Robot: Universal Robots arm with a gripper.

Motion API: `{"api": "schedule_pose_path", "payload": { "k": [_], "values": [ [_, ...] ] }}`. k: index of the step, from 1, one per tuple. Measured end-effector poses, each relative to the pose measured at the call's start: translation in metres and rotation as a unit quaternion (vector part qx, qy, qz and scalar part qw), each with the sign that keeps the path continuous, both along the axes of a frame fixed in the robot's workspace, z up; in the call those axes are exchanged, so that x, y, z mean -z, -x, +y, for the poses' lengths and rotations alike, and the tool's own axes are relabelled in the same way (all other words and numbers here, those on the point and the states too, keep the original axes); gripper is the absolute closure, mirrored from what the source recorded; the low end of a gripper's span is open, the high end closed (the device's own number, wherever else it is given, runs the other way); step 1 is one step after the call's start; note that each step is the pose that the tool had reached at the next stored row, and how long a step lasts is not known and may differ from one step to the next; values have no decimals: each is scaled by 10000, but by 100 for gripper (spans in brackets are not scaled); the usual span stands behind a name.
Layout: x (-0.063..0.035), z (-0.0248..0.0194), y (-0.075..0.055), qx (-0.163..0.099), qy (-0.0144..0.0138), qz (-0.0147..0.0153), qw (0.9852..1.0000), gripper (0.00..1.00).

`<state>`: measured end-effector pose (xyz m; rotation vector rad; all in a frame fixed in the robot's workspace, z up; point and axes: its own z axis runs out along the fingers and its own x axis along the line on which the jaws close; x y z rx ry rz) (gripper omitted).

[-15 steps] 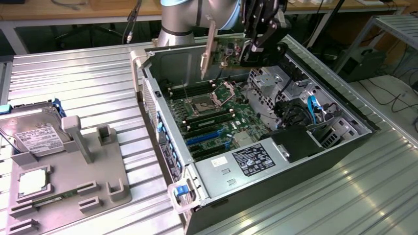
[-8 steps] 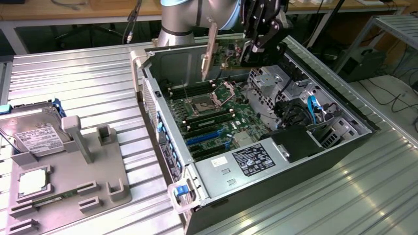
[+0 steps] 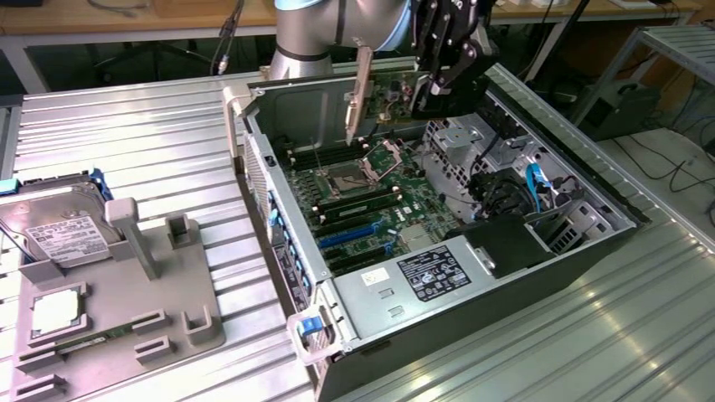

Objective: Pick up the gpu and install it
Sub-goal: 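Insert the gpu into the slot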

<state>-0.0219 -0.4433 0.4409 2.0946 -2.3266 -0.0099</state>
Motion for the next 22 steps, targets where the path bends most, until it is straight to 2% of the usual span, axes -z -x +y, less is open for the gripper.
{"api": "schedule_pose_path", "payload": {
  "k": [2, 4, 12, 22],
  "values": [
    [13, 0, 0, -33, -2, -38, 10000, 70],
    [25, 0, 0, -62, -1, -53, 10000, 70],
    [129, 1, 0, -257, -2, -55, 9997, 70],
    [288, -9, 73, -278, -6, -59, 9996, 70]
  ]
}}
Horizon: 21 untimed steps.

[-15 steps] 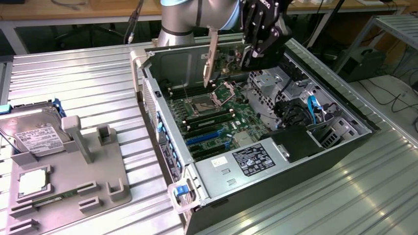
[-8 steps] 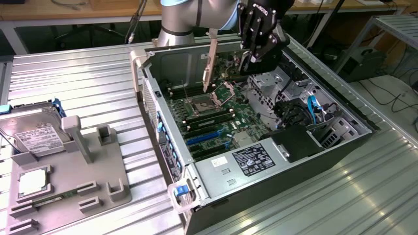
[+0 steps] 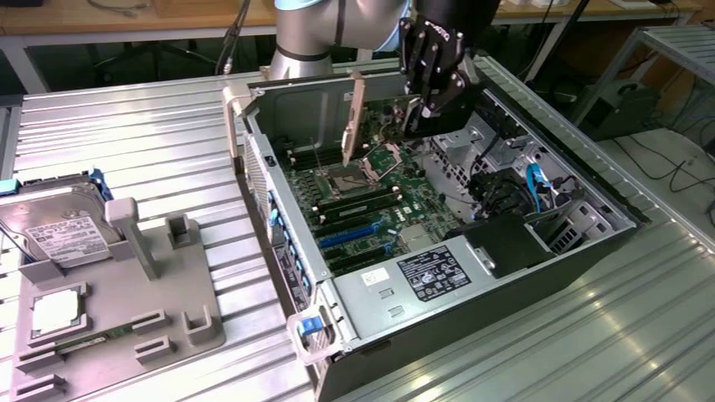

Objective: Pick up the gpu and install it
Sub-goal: 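Insert the gpu into the slot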

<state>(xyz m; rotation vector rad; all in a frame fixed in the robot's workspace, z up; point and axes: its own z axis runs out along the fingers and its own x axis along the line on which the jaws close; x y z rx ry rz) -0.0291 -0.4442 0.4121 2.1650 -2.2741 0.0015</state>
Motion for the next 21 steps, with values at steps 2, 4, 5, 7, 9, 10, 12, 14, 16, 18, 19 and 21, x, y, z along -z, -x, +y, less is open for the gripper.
{"api": "schedule_pose_path", "payload": {
  "k": [2, 4, 5, 7, 9, 10, 12, 14, 16, 18, 19, 21],
  "values": [
    [41, 0, 14, -1, -1, -1, 10000, 70],
    [89, 8, 45, -2, -3, -1, 10000, 70],
    [108, 9, 55, -2, -3, -1, 10000, 70],
    [152, 15, 65, -2, -3, -1, 10000, 70],
    [192, 34, 72, -3, -3, -1, 10000, 70],
    [223, 39, 77, -5, -4, -5, 10000, 70],
    [242, 40, 77, -5, -3, -28, 10000, 70],
    [253, 40, 77, -7, -2, -73, 10000, 70],
    [282, 39, 77, -10, -4, -85, 10000, 70],
    [315, 39, 80, -12, -3, -85, 10000, 70],
    [330, 39, 80, -13, -2, -85, 10000, 70],
    [359, 39, 81, -12, -2, -94, 10000, 70]
  ]
}}
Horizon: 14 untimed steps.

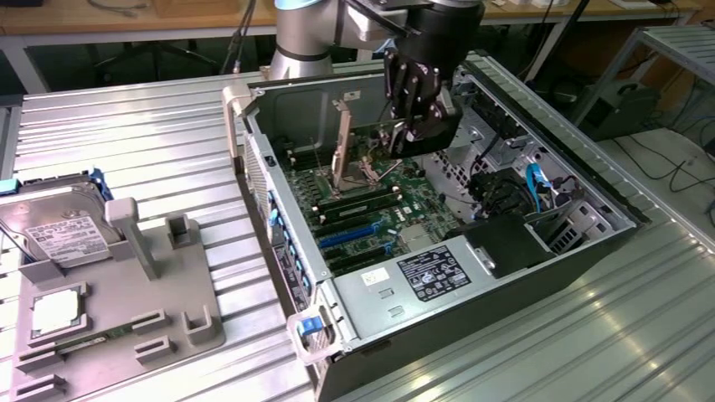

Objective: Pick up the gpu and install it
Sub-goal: 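Insert the gpu into the slot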

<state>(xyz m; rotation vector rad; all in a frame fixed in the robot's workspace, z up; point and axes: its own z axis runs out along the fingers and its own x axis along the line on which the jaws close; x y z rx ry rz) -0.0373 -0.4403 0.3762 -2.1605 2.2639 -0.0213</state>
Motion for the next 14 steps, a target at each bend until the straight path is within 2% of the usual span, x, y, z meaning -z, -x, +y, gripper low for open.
{"api": "schedule_pose_path", "payload": {
  "k": [3, 14],
  "values": [
    [50, 0, 16, 0, 0, -20, 10000, 70],
    [163, 1, 97, 0, -4, -30, 10000, 70]
  ]
}}
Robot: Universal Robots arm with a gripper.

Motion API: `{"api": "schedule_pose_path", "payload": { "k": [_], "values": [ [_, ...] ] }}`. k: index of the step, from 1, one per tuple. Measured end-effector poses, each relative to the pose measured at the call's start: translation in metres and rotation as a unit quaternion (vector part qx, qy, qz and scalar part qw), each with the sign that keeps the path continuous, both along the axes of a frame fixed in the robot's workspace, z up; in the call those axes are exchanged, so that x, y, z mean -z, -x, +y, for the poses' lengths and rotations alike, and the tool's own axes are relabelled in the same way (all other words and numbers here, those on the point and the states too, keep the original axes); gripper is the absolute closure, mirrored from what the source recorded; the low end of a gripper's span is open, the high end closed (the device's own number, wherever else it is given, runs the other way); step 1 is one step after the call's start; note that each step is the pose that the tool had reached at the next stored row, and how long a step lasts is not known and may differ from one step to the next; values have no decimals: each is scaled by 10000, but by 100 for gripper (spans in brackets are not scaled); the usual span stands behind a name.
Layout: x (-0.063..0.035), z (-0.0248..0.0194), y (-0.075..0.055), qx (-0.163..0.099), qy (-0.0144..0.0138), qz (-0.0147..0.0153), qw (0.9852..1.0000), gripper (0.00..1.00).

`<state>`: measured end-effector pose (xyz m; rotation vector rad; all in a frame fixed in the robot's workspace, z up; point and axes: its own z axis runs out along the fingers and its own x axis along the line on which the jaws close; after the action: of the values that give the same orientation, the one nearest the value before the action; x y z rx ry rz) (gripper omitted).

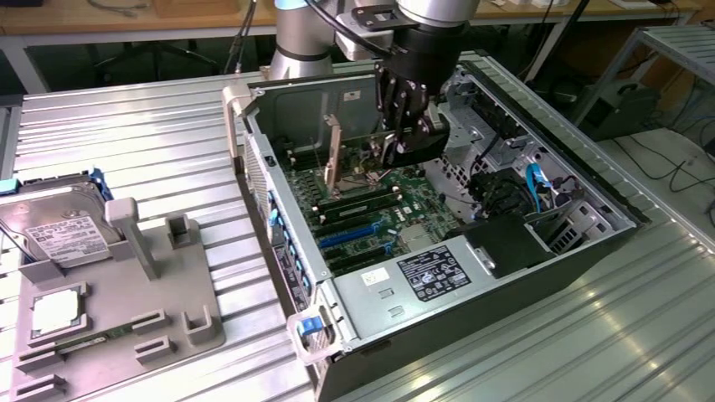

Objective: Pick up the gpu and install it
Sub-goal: 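Insert the gpu into the slot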

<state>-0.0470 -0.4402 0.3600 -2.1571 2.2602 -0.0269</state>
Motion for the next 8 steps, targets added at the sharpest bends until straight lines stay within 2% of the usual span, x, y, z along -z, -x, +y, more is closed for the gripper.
{"api": "schedule_pose_path", "payload": {
  "k": [8],
  "values": [
    [38, -1, 70, -19, -1, 0, 10000, 70]
  ]
}}
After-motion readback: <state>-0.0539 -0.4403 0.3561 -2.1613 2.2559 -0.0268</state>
